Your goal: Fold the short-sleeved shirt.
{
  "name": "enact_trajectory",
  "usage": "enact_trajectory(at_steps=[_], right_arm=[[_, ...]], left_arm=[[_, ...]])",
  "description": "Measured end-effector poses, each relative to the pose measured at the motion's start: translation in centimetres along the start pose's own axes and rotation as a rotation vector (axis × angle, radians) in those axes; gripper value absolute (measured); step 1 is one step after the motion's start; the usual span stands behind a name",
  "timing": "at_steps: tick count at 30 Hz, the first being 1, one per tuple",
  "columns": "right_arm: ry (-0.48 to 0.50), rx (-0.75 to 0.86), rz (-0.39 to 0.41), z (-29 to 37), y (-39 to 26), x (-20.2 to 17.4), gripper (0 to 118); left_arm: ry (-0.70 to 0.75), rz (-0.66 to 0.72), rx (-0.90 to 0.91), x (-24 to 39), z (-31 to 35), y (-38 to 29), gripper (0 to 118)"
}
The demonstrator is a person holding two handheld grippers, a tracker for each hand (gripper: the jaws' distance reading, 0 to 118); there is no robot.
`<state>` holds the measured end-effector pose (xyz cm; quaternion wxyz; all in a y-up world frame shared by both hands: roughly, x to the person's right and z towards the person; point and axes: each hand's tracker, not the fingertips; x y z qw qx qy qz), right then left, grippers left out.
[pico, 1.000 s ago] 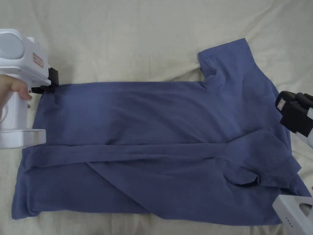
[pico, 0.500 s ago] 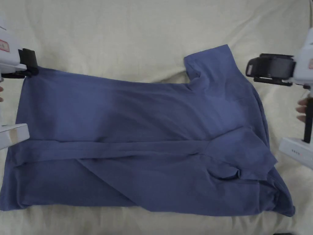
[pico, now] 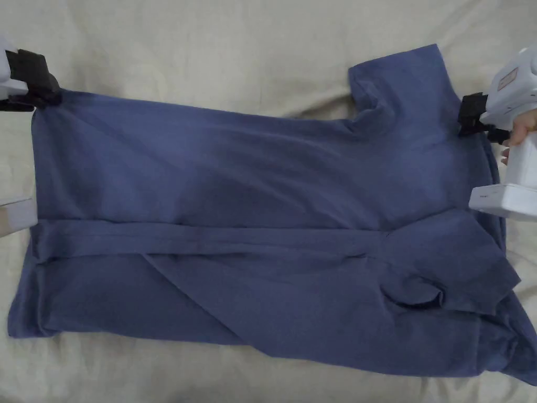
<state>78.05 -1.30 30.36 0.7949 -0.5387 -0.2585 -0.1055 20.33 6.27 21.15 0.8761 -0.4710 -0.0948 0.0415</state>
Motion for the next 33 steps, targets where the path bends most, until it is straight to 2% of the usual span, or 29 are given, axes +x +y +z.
enact_trajectory(at_steps=[1, 2, 6, 9, 10, 13, 17, 23, 28, 30, 31, 32, 33], right_arm=[[0.019, 0.005, -0.037, 0.1, -0.1, 0.1, 4], [0.044, 0.012, -0.058, 0.5, -0.2, 0.2, 3], [0.065, 0.042, -0.005, 3.4, -0.4, 1.5, 2], [0.155, 0.139, -0.042, 8.1, -1.3, 3.5, 2], [0.185, 0.166, -0.035, 11.1, -2.6, 2.8, 2], [0.222, 0.246, 0.002, 16.5, -5.4, 4.3, 2], [0.278, 0.299, 0.004, 21.9, -10.2, 7.2, 2], [0.293, 0.304, -0.016, 23.7, -18.2, 10.9, 2], [0.284, 0.231, -0.066, 20.3, -24.4, 13.6, 3], [0.272, 0.186, -0.133, 19.4, -27.2, 13.2, 3], [0.258, 0.168, -0.149, 18.9, -28.1, 13.2, 7], [0.263, 0.153, -0.15, 18.5, -29.0, 13.3, 22], [0.256, 0.152, -0.131, 18.5, -29.7, 13.0, 43]], left_arm=[[0.002, 0.002, -0.003, 0.0, -0.2, 0.0, 3], [0.003, 0.007, -0.004, 0.0, -0.3, 0.0, 3], [-0.001, 0.016, -0.008, -0.1, -0.2, 0.2, 3], [-0.02, 0.025, 0.017, -0.1, 1.8, -0.1, 3], [-0.028, 0.027, 0.027, -0.2, 2.6, -0.3, 3], [-0.045, 0.021, 0.063, -0.2, 6.0, -1.5, 3], [-0.06, 0.028, 0.119, -1.0, 10.4, -4.4, 3], [-0.057, 0.052, 0.11, -3.2, 13.4, -10.6, 3], [-0.027, 0.105, 0.025, -4.4, 12.6, -16.9, 5], [0.019, 0.127, -0.043, -4.6, 11.6, -19.4, 31], [0.039, 0.118, -0.065, -4.6, 11.3, -20.3, 51], [0.057, 0.105, -0.091, -4.8, 11.0, -21.1, 80], [0.066, 0.108, -0.095, -5.0, 10.8, -21.6, 97]])
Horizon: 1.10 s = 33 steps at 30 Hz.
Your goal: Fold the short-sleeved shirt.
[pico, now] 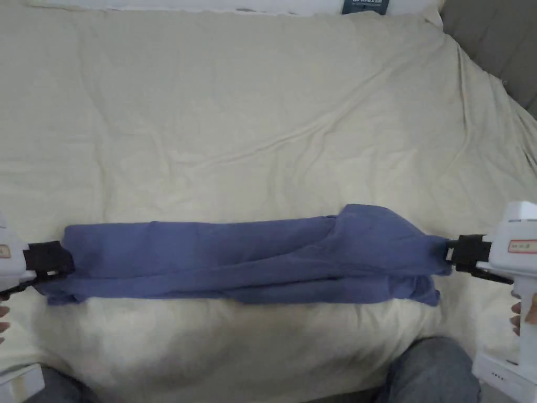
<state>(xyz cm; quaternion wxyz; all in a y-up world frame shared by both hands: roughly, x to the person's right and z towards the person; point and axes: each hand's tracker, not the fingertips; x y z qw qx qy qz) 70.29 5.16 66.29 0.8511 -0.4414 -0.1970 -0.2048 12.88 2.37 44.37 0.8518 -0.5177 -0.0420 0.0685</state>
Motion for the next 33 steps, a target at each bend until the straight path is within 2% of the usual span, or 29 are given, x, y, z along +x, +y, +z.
enact_trajectory(at_steps=[1, 2, 3, 7, 10, 12, 15, 18, 19, 20, 21, 22, 23, 25, 26, 29, 33], right_arm=[[-0.018, -0.005, 0.019, 0.2, -0.6, -0.2, 66], [-0.034, 0.0, 0.039, 0.6, -0.7, -0.2, 89], [-0.045, 0.027, 0.062, 1.2, -0.6, -0.3, 98], [-0.045, 0.281, 0.165, 5.2, 0.8, -2.8, 111], [-0.047, 0.446, 0.232, 8.1, 1.7, -5.9, 118], [-0.038, 0.551, 0.261, 9.6, 2.1, -8.0, 118], [0.01, 0.659, 0.271, 10.8, 2.1, -10.5, 118], [0.038, 0.72, 0.259, 11.2, 1.8, -12.3, 118], [0.03, 0.737, 0.255, 11.2, 1.6, -12.8, 118], [0.034, 0.743, 0.257, 11.2, 1.6, -13.3, 118], [0.038, 0.742, 0.257, 11.1, 1.5, -13.5, 116], [0.05, 0.742, 0.253, 11.2, 1.4, -13.8, 105], [0.068, 0.744, 0.249, 11.2, 1.3, -14.0, 79], [0.086, 0.745, 0.248, 11.3, 1.1, -14.3, 19], [0.083, 0.734, 0.247, 11.2, 1.2, -14.4, 1], [0.122, 0.689, 0.229, 10.7, 1.3, -14.2, 1], [0.101, 0.683, 0.239, 10.1, 1.0, -14.6, 1]], left_arm=[[0.004, 0.011, 0.013, -0.2, 0.1, -0.2, 109], [0.018, 0.018, 0.048, -0.2, 0.6, 0.0, 115], [0.021, 0.015, 0.114, -0.1, 1.5, 0.2, 115], [-0.007, -0.102, 0.389, 2.8, 6.3, 1.9, 115], [-0.003, -0.16, 0.674, 6.3, 10.2, 1.9, 116], [-0.004, -0.212, 0.803, 8.6, 11.9, 1.6, 118], [0.032, -0.301, 0.917, 11.5, 13.2, 1.0, 118], [0.035, -0.352, 0.944, 13.4, 13.3, 0.6, 118], [0.028, -0.355, 0.946, 13.8, 13.2, 0.4, 114], [0.022, -0.361, 0.957, 14.2, 13.2, 0.1, 97], [0.018, -0.36, 0.969, 14.4, 13.1, -0.2, 79], [0.02, -0.355, 0.97, 14.5, 12.9, -0.3, 55], [0.018, -0.351, 0.967, 14.6, 12.8, -0.4, 26], [-0.014, -0.312, 0.937, 14.4, 12.8, -0.4, 3], [-0.04, -0.293, 0.923, 14.2, 12.8, -0.4, 0], [-0.04, -0.32, 0.903, 14.0, 12.9, -0.6, 0], [-0.074, -0.309, 0.854, 13.2, 12.6, 0.0, 0]])
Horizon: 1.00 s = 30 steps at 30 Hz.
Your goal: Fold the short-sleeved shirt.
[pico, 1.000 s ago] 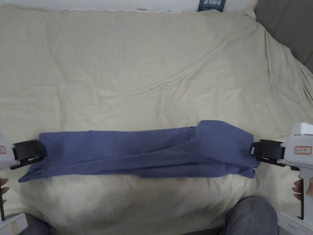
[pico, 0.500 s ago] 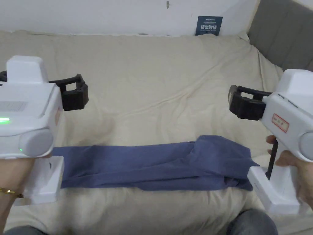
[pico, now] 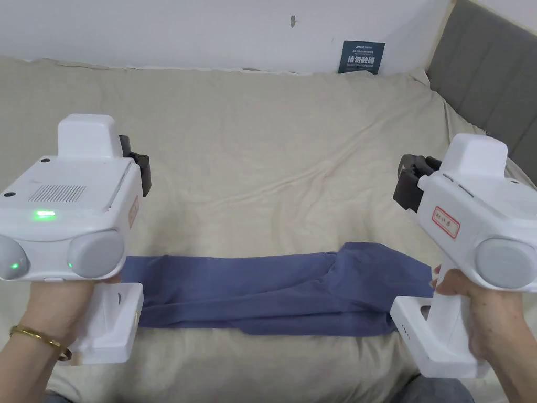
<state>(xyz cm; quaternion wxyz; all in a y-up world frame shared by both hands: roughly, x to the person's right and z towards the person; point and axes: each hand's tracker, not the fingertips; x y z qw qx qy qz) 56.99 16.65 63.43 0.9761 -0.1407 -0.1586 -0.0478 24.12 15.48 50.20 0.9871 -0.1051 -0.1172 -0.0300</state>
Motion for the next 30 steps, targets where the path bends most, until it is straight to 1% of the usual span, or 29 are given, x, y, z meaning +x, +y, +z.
enact_trajectory(at_steps=[2, 6, 7, 10, 11, 12, 13, 14, 16, 18, 21, 22, 26, 28, 29, 30], right_arm=[[0.008, -0.01, -0.014, -0.2, -0.1, -0.1, 1], [0.018, -0.026, -0.003, -0.4, -0.3, -0.3, 1], [0.016, -0.029, 0.001, -0.5, -0.3, -0.3, 1], [0.022, -0.055, -0.001, -0.7, -0.6, -0.4, 1], [0.022, -0.065, -0.002, -1.0, -0.8, -0.6, 1], [0.021, -0.08, -0.001, -1.2, -1.0, -0.7, 1], [0.02, -0.093, 0.002, -1.5, -1.2, -0.9, 1], [0.019, -0.104, 0.005, -1.9, -1.4, -1.1, 1], [0.018, -0.129, 0.01, -2.4, -1.9, -1.5, 1], [0.02, -0.156, 0.012, -3.1, -2.2, -1.9, 1], [0.019, -0.189, 0.015, -3.9, -2.7, -2.3, 1], [0.021, -0.199, 0.021, -4.2, -2.8, -2.4, 1], [0.011, -0.242, 0.019, -5.0, -3.5, -2.4, 1], [0.004, -0.257, 0.014, -5.2, -3.8, -2.3, 1], [0.0, -0.264, 0.01, -5.3, -3.9, -2.3, 1], [-0.004, -0.27, 0.004, -5.4, -3.9, -2.3, 1]], left_arm=[[-0.037, 0.066, -0.061, -1.0, -0.6, 0.2, 0], [-0.115, 0.231, -0.179, -5.3, -2.2, 0.5, 8], [-0.117, 0.265, -0.205, -6.6, -2.6, 0.4, 16], [-0.226, 0.351, -0.355, -11.1, -4.6, -0.9, 78], [-0.256, 0.372, -0.414, -12.6, -5.3, -1.8, 103], [-0.265, 0.389, -0.442, -13.9, -5.8, -3.1, 117], [-0.279, 0.395, -0.468, -15.0, -6.2, -4.2, 118], [-0.304, 0.441, -0.478, -16.2, -6.7, -5.3, 118], [-0.283, 0.502, -0.568, -18.3, -7.7, -7.8, 118], [-0.267, 0.59, -0.617, -19.8, -8.5, -10.8, 118], [-0.321, 0.741, -0.649, -21.4, -9.3, -14.7, 118], [-0.339, 0.767, -0.663, -21.5, -9.4, -15.8, 118], [-0.401, 0.83, -0.711, -21.5, -10.0, -18.5, 118], [-0.417, 0.856, -0.776, -20.9, -10.8, -19.5, 118], [-0.418, 0.865, -0.784, -20.6, -11.3, -19.8, 118], [-0.418, 0.856, -0.74, -20.4, -11.0, -19.7, 118]])
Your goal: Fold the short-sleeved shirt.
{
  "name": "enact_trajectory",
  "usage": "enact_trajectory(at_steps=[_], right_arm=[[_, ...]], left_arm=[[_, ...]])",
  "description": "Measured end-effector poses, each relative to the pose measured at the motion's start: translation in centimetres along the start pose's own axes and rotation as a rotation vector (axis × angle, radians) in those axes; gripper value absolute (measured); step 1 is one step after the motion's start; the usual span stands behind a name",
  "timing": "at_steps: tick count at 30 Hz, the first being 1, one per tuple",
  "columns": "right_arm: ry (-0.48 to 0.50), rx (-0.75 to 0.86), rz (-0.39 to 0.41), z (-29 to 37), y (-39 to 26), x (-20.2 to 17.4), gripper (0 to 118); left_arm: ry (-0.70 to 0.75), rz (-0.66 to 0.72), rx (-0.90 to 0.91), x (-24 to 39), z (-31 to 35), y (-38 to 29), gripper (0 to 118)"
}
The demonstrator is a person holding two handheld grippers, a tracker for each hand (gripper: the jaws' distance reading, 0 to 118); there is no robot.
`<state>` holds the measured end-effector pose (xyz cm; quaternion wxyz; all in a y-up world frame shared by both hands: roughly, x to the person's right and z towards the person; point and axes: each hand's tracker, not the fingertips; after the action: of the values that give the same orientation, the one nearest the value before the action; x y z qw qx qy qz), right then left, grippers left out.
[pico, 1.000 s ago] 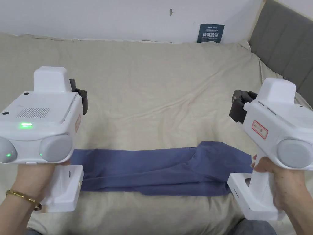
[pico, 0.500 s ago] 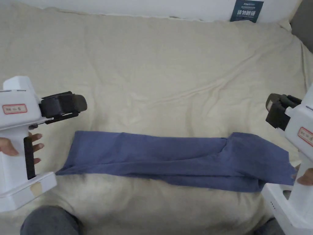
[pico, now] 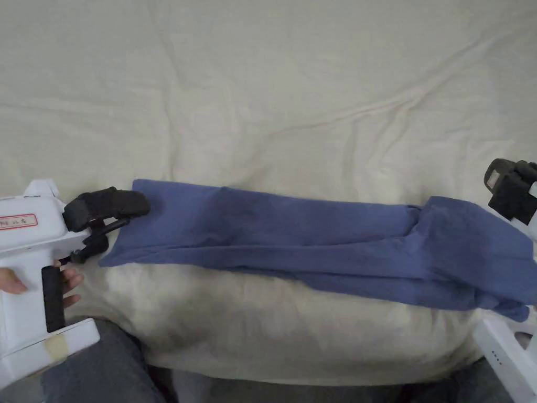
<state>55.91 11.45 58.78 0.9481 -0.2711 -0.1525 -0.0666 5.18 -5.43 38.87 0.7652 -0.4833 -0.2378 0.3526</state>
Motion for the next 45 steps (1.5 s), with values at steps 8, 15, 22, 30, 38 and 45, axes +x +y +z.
enact_trajectory(at_steps=[8, 15, 22, 30, 38, 45], right_arm=[[-0.022, -0.011, -0.038, 0.4, -0.4, 0.8, 1], [-0.043, -0.026, -0.06, 0.4, -0.9, 1.9, 1], [-0.023, -0.028, -0.071, 0.3, -0.6, 2.9, 1], [0.027, 0.057, -0.09, 2.3, 0.2, 4.6, 1], [0.033, 0.124, -0.074, 5.4, 0.3, 6.8, 1], [-0.001, 0.146, -0.095, 7.4, -0.8, 8.5, 1]], left_arm=[[-0.168, 0.121, -0.068, 0.1, -2.8, 0.8, 118], [0.147, 0.079, -0.148, 0.7, -4.0, 2.2, 11], [0.282, 0.022, -0.075, 4.9, -3.3, 1.4, 9], [0.305, -0.253, 0.028, 19.5, 0.6, -3.0, 9], [0.215, -0.39, -0.059, 29.2, -6.2, -8.4, 9], [0.355, -0.416, -0.168, 28.2, -18.7, -13.4, 10]])
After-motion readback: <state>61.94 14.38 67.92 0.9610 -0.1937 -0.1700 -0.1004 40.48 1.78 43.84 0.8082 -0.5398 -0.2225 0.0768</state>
